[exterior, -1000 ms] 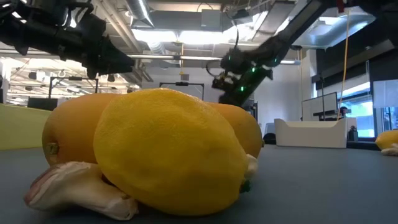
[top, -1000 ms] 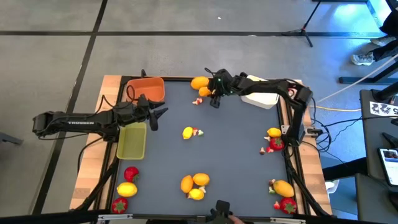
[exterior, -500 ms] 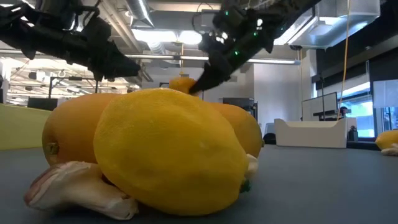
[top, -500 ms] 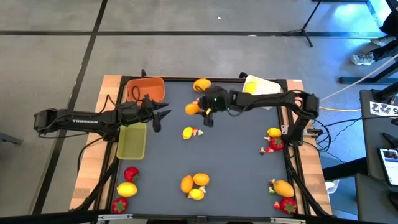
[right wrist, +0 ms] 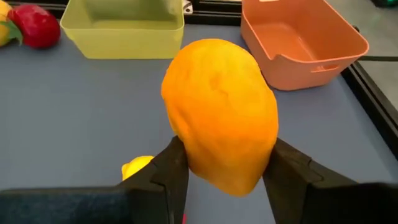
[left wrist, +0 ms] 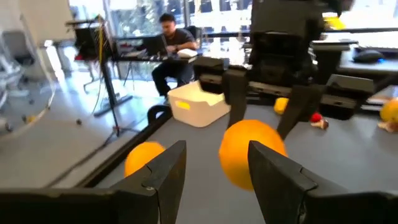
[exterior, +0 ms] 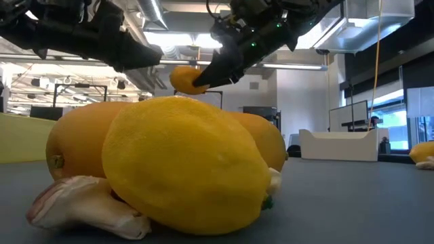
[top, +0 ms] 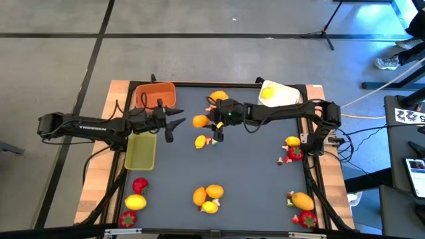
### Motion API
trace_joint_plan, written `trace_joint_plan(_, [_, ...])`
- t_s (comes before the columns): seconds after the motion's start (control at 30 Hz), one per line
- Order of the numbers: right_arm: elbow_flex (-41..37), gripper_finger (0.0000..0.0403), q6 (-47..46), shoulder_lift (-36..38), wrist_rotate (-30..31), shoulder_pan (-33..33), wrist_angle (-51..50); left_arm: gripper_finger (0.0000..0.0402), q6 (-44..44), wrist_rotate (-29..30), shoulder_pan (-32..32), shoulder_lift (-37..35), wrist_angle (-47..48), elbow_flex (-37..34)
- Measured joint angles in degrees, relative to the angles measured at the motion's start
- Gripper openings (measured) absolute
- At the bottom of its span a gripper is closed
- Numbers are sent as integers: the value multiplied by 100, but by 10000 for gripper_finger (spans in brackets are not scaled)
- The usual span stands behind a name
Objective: Sort produce into baskets
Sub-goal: Put the lemon into the white bin
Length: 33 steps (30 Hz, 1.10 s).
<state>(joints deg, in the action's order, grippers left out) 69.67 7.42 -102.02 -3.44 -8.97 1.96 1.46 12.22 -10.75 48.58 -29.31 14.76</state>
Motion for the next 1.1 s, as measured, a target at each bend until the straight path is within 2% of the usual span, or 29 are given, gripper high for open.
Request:
trace_joint_plan(0.1, [0,160,20,0,0,0,52,169,-504,-204,-17,7,-101,64])
trace_joint_plan(0.2, [0,160,38,1,0,-4,90,169,-884,-495,36,26,-697,158])
trace_joint_plan(0.53, [9,160,197,83,289,-4,-60,166,-434,-255,-50,35,-670,278])
trace_joint_plan(0.63, [9,160,194,83,289,-4,-90,145,-347,-264,-50,35,-671,278])
trace_joint_plan(0.8, [7,160,194,83,286,-4,-80,83,-396,-298,-50,35,-519,278])
trace_joint_plan(0.9, [8,160,192,83,289,-4,-79,63,-444,-301,-50,35,-529,278])
trace_joint_plan(1.0, [7,160,193,83,286,-4,-74,70,-371,-303,-52,31,-565,278])
trace_joint_plan(1.1, [7,160,201,83,287,-4,-57,109,-325,-309,-76,31,-477,281])
